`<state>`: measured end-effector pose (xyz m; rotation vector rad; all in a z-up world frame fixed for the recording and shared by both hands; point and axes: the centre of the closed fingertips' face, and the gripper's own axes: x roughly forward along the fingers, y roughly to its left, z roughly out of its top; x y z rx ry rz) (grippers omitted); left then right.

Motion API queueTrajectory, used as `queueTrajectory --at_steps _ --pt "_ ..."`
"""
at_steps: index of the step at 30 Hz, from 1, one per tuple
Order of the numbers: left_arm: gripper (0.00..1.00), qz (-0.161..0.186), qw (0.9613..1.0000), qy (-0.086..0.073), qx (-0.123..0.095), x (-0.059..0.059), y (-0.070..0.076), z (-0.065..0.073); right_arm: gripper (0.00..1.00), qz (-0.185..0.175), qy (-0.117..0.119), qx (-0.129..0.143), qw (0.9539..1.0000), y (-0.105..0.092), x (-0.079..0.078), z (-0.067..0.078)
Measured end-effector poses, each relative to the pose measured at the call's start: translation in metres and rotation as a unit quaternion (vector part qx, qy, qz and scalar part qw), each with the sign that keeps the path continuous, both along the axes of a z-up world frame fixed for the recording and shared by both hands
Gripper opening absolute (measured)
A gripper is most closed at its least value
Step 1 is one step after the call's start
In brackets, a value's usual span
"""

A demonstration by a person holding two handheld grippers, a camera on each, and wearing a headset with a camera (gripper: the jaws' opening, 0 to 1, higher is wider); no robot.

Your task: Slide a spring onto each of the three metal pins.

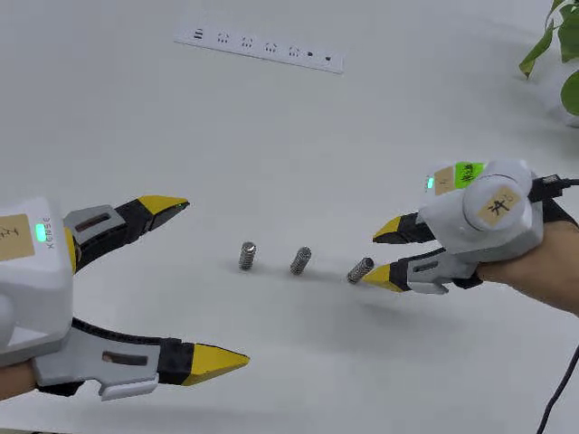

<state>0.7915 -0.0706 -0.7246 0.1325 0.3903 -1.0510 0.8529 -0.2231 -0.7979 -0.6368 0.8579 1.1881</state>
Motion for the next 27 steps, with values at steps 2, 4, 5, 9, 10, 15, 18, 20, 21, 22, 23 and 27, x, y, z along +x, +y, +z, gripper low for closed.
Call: queueTrajectory --at_steps 2,4,5,9,10,15,18,20,21,22,23,27 --pt "0.99 -0.001 1.0000 0.001 0.003 -0.001 0.001 -0.001 0.39 -0.012 -0.003 0.009 0.9999 -0.004 -0.002 0.003" --pt "1.00 -0.004 1.0000 0.000 0.008 -0.002 0.002 -0.003 0.42 -0.025 -0.006 0.019 0.9995 -0.008 -0.006 0.008" --pt "1.00 -0.006 0.9999 0.001 0.010 -0.003 0.003 -0.005 0.43 -0.037 -0.007 0.030 0.9988 -0.010 -0.007 0.010" --pt "1.00 -0.011 0.9998 0.003 0.018 -0.007 0.004 -0.010 0.48 -0.059 -0.009 0.054 0.9968 -0.017 -0.016 0.016" --pt "1.00 -0.012 0.9997 0.005 0.021 -0.008 0.005 -0.012 0.50 -0.065 -0.009 0.060 0.9960 -0.020 -0.019 0.017" --pt "1.00 -0.011 0.9995 0.010 0.028 -0.011 0.010 -0.018 0.57 -0.091 -0.013 0.090 0.9917 -0.028 -0.030 0.020" --pt "1.00 -0.009 0.9993 0.015 0.032 -0.013 0.012 -0.023 0.62 -0.101 -0.012 0.102 0.9896 -0.031 -0.039 0.019" --pt "1.00 -0.008 0.9992 0.018 0.036 -0.014 0.013 -0.026 0.65 -0.106 -0.012 0.111 0.9880 -0.032 -0.044 0.018" --pt "1.00 -0.008 0.9991 0.019 0.036 -0.014 0.013 -0.027 0.66 -0.107 -0.012 0.115 0.9875 -0.032 -0.046 0.019" --pt "1.00 -0.007 0.9991 0.020 0.036 -0.014 0.014 -0.027 0.67 -0.109 -0.012 0.118 0.9870 -0.032 -0.048 0.019" --pt "1.00 -0.006 0.9991 0.021 0.037 -0.014 0.014 -0.029 0.68 -0.111 -0.012 0.123 0.9862 -0.033 -0.050 0.019" --pt "1.00 -0.005 0.9988 0.025 0.041 -0.015 0.013 -0.032 0.74 -0.120 -0.012 0.130 0.9842 -0.038 -0.054 0.016"
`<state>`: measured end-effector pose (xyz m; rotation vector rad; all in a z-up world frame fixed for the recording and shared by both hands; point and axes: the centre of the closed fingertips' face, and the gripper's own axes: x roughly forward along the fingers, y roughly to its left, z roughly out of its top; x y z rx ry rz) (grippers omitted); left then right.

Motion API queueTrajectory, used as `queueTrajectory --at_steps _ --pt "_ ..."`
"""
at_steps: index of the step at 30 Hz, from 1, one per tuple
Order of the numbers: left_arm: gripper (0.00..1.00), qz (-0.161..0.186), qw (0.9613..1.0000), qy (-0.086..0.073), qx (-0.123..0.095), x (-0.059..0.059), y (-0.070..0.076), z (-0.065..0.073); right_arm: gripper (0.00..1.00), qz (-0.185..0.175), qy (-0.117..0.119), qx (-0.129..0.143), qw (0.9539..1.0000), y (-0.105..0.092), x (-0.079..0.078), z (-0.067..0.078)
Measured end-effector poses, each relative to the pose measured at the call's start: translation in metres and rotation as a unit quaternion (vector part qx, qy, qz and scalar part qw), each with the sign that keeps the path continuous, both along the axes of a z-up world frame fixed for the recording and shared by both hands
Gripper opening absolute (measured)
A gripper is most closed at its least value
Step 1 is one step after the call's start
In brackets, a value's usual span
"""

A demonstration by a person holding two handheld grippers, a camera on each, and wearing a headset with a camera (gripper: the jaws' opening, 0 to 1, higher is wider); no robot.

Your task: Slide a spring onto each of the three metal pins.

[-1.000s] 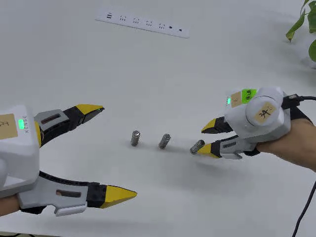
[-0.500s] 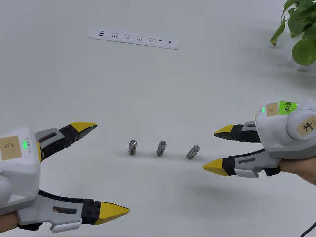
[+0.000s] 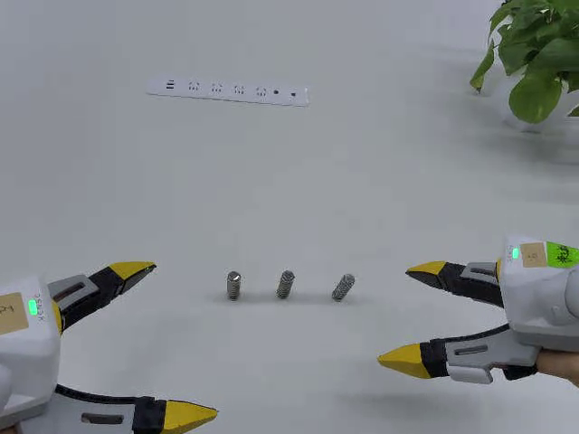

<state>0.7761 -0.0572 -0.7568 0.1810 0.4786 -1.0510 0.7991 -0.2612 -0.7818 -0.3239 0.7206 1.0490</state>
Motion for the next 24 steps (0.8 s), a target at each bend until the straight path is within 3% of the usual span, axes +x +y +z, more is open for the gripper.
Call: queueTrajectory --at_steps 11,24 --pt "1.00 0.003 1.0000 0.007 0.005 -0.002 0.000 -0.003 0.86 -0.018 -0.002 0.016 0.9997 -0.008 -0.008 -0.004" --pt "1.00 0.002 0.9999 0.010 0.008 -0.004 0.001 -0.002 0.86 -0.031 -0.002 0.020 0.9993 -0.016 -0.013 -0.005"
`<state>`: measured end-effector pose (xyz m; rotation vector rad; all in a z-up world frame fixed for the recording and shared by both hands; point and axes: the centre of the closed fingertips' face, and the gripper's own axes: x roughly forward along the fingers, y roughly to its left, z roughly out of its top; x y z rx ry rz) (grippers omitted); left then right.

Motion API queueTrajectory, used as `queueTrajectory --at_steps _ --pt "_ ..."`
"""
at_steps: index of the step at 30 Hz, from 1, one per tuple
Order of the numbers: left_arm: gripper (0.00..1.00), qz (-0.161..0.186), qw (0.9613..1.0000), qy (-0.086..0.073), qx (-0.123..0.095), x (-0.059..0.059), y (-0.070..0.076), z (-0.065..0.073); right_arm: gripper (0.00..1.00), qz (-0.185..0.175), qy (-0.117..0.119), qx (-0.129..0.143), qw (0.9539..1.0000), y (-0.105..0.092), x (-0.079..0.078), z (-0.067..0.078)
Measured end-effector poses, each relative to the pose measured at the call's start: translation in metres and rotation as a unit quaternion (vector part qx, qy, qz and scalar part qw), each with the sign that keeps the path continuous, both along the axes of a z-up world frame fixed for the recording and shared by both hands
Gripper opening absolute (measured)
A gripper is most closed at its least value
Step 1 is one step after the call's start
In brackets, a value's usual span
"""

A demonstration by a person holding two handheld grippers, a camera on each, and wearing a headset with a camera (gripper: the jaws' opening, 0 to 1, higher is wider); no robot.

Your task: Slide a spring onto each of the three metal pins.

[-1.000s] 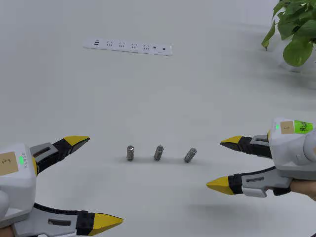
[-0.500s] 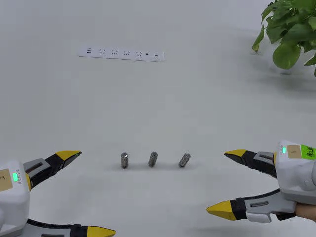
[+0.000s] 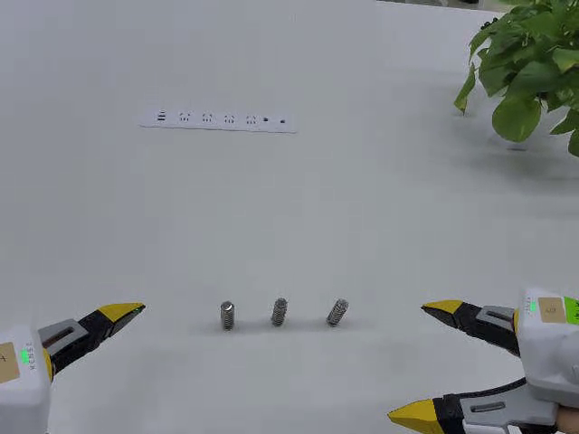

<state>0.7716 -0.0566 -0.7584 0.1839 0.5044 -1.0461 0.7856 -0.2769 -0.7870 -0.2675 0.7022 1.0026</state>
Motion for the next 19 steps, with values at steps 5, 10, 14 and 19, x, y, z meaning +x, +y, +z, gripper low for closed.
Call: queueTrajectory --at_steps 5,10,14,19 --pt "1.00 -0.001 1.0000 0.001 0.001 -0.0004 -0.0008 -0.0002 0.86 0.001 -0.001 0.000 1.0000 -0.0002 -0.0005 0.0010" --pt "1.00 -0.001 1.0000 0.002 0.000 -0.0011 -0.0018 -0.0004 0.86 0.001 -0.003 0.000 1.0000 -0.0004 0.0004 0.0036" --pt "1.00 -0.003 1.0000 0.004 0.000 -0.0026 -0.0034 0.0000 0.86 0.001 -0.003 0.000 1.0000 -0.0001 -0.0002 0.0032" --pt "1.00 -0.005 1.0000 0.003 -0.001 -0.0005 -0.0016 -0.0020 0.86 0.003 -0.003 0.000 1.0000 0.0032 -0.0017 0.0031"
